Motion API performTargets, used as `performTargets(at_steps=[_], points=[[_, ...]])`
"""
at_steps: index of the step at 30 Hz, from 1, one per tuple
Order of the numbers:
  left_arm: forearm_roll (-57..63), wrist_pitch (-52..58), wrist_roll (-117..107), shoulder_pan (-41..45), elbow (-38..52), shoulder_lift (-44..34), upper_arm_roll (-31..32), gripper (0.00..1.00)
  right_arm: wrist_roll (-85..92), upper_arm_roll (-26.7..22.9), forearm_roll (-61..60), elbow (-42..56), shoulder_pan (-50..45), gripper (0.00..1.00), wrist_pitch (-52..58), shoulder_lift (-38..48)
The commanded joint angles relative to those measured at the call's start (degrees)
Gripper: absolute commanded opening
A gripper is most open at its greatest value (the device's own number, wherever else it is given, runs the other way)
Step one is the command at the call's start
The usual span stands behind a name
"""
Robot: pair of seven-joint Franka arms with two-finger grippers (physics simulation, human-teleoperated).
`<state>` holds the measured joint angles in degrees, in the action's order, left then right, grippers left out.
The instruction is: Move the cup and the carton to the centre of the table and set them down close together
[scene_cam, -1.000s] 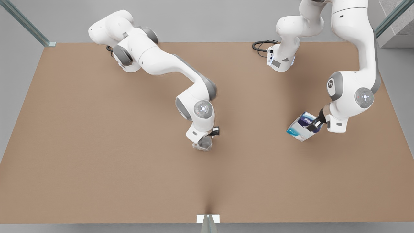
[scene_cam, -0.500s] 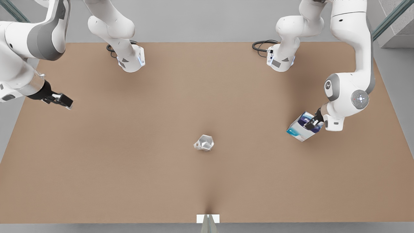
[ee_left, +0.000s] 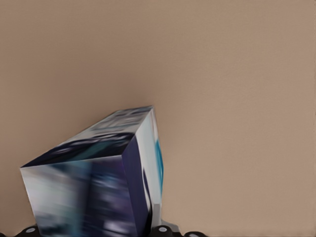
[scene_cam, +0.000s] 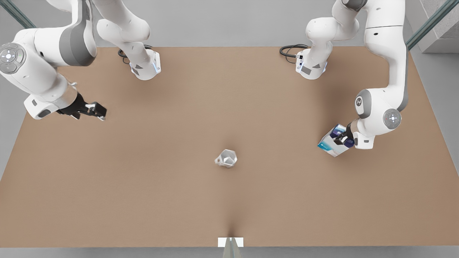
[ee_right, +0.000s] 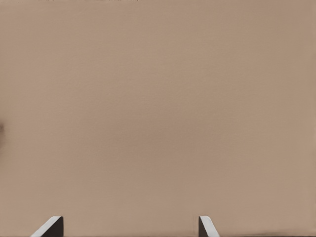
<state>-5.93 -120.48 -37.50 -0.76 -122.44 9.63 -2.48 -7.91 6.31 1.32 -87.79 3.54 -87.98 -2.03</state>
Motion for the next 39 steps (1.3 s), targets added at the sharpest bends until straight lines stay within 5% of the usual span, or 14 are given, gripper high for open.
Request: performTargets(at_steps=[1,9,18,23,37,39], points=[[1.45,0.16,-0.2,0.06,0.01,0.04,0.11,0.65,0.0,0.02,0.0,-0.02,-1.0,1.0,0.0,0.01],[1.1,5.78,-0.64,2.17,4.58,-2.42,0.99,0.65,0.0,0.02,0.09,0.25,-1.0,1.0,0.0,-0.17],[-1.19,9.04,-32.36,2.25,12.84,-2.16,37.63,0.65,0.09,0.02,0.09,-0.1,-0.64,1.0,0.09,-0.26],[3.2,0.61,-56.88,2.43,16.71,6.45,46.42,0.65,0.0,0.02,0.09,-0.1,-0.64,1.0,0.18,-0.26],[10.68,-4.5,-60.23,6.21,20.93,16.91,45.55,0.69,0.0,0.02,0.18,-0.02,-0.73,1.0,0.0,-0.52],[10.68,-4.59,-60.23,6.3,20.84,17.26,45.55,1.0,0.0,0.02,0.18,-0.02,-0.73,1.0,0.0,-0.52]])
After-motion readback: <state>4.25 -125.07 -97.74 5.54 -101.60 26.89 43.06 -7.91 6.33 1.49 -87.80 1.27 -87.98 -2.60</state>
